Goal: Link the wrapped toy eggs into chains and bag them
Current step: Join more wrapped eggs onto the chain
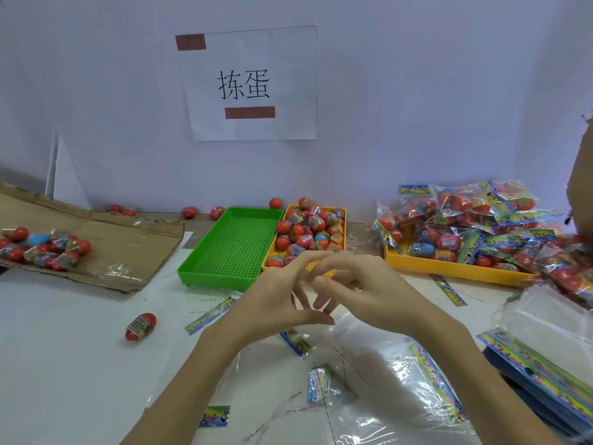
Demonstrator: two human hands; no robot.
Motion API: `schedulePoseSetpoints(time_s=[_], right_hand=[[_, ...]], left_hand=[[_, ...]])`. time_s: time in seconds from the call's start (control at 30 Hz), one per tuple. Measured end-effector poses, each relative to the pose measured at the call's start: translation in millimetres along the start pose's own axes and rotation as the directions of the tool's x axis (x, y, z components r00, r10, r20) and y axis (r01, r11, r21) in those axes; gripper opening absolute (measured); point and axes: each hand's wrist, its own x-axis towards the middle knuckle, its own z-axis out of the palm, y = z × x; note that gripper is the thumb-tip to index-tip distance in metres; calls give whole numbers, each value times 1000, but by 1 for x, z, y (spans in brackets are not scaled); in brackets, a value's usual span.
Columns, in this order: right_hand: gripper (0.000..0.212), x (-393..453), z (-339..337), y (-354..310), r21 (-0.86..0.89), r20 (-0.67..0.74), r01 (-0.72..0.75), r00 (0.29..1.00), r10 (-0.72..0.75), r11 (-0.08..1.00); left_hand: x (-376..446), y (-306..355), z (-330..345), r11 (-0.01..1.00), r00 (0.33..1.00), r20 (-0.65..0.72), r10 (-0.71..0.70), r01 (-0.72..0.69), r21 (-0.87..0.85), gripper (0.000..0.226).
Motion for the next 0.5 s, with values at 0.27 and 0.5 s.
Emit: schedulePoseSetpoints(time_s=[0.27, 0.5], right_hand=[[20, 1, 3, 1, 66, -3, 32, 999, -32, 997], [28, 9, 2, 16, 39, -397, 88, 915, -65, 995]], left_hand=[[-1, 1, 2, 973, 997, 25, -71, 75, -219, 74], [-1, -6, -15, 944, 958, -147, -247, 203, -262, 51]])
